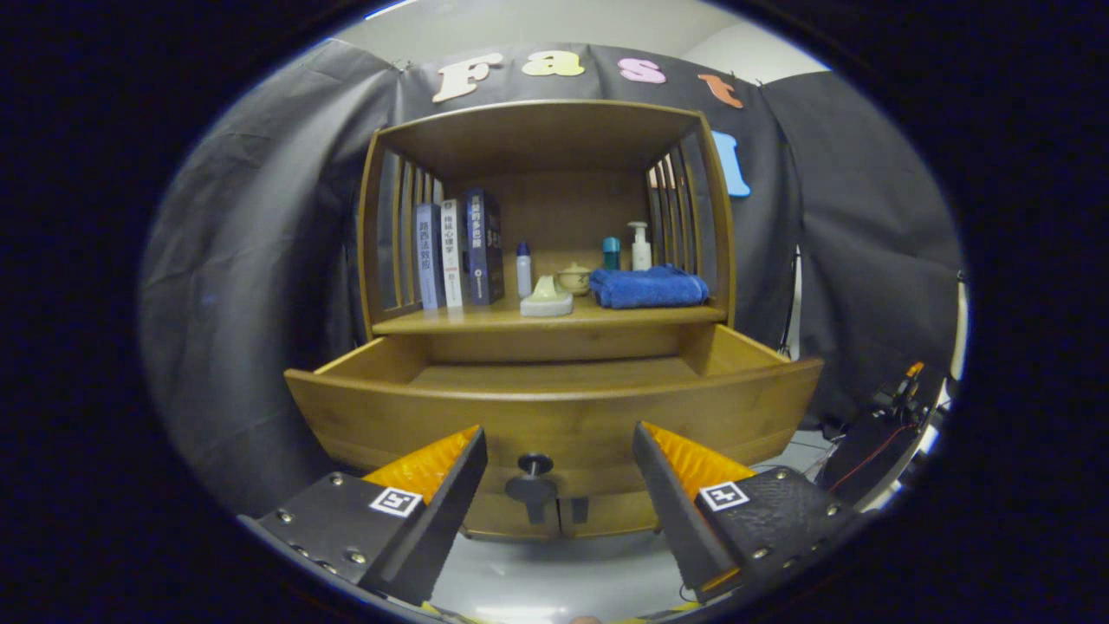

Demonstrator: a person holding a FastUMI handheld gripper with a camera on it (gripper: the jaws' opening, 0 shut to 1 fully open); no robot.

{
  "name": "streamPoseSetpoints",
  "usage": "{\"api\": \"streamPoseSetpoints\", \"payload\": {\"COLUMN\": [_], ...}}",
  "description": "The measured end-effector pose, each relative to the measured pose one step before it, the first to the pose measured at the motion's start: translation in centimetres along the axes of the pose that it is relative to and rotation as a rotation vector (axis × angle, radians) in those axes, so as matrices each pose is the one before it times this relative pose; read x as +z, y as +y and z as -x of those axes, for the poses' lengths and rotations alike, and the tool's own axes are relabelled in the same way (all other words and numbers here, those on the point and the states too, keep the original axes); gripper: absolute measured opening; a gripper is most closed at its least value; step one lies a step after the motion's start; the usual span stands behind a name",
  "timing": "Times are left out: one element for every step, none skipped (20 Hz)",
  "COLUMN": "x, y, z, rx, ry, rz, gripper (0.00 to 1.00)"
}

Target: Pull open the drawer, take out the items inside it, and place them on the countertop above the cabinet.

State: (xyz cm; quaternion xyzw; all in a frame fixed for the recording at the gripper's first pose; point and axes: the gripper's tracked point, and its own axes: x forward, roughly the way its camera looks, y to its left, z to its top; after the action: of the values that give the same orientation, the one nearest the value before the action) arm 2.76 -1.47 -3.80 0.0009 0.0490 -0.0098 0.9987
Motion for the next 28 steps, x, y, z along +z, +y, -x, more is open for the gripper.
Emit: {"api": "streamPoseSetpoints", "payload": {"x": [-0.706, -0.718, -0.551, -0.608, -0.586, -0.688, -0.494, -0.216, -0.062, -0.01, 0.124, 0.312, 0.327, 0.298, 0.384, 0.239, 0.699, -0.309, 0.37, 0.015, 0.257, 0.276, 0.588, -0.367, 0.552, -0.411, 0.162, -0.038], "y": [0.224, 0.219, -0.034, 0.076, 0.243, 0.186, 0.205, 0.036, 0.051, 0.286, 0.323, 0.415, 0.315, -0.062, -0.109, -0.365, -0.078, 0.735, 0.068, -0.102, 0.007, -0.008, -0.001, 0.06, 0.089, 0.102, 0.251, 0.225], "z": [-0.018, 0.007, -0.022, -0.113, -0.191, -0.207, -0.217, -0.272, -0.303, -0.36, -0.303, -0.567, -0.525, -0.656, -0.657, -0.531, 1.116, -1.754, -0.537, -0.473, -0.332, -0.337, -0.443, -0.744, -0.322, -1.72, -1.048, -0.105], "rx": [0.01214, 0.00473, -0.00094, 0.00087, 0.00395, 0.0025, 0.00173, -0.00669, -0.00471, 0.00233, 0.0069, 0.00649, 0.00102, -0.00797, -0.0099, -0.02612, -0.0124, 0.01334, 0.00991, 0.00408, 0.0028, 0.00197, -0.00061, -0.00159, -0.00288, -0.00381, -0.00749, -0.00467], "ry": [0.01256, 0.00901, 0.0001, -0.0011, 0.00377, 0.00818, 0.00634, 0.00374, 0.00408, 0.00383, 0.00224, -0.0038, -0.00848, -0.00778, -0.00932, -0.0016, -0.02871, -0.0083, -0.0121, -0.00161, -0.00736, -0.00058, -0.01335, 0.03277, -0.02047, 0.02797, -0.00618, 0.01606], "rz": [-0.00592, 0.00217, 0.00423, 0.00375, 0.00223, 0.00372, 0.00578, 0.0106, 0.00758, -0.00235, -0.01364, -0.01274, 0.00041, 0.00815, 0.00826, 0.00059, -0.02205, -0.01643, 0.01081, 0.00255, -0.00766, 0.00284, 0.00138, 0.00357, -0.00503, 0.00633, -0.00029, 0.00131], "gripper": [1.0, 1.0, 1.0, 1.0, 1.0, 1.0, 1.0, 1.0, 1.0, 1.0, 1.0, 1.0, 1.0, 1.0, 1.0, 1.0, 1.0, 1.0, 1.0, 1.0, 0.99, 0.99, 0.99, 0.99, 0.98, 0.98, 0.98, 0.98]}}
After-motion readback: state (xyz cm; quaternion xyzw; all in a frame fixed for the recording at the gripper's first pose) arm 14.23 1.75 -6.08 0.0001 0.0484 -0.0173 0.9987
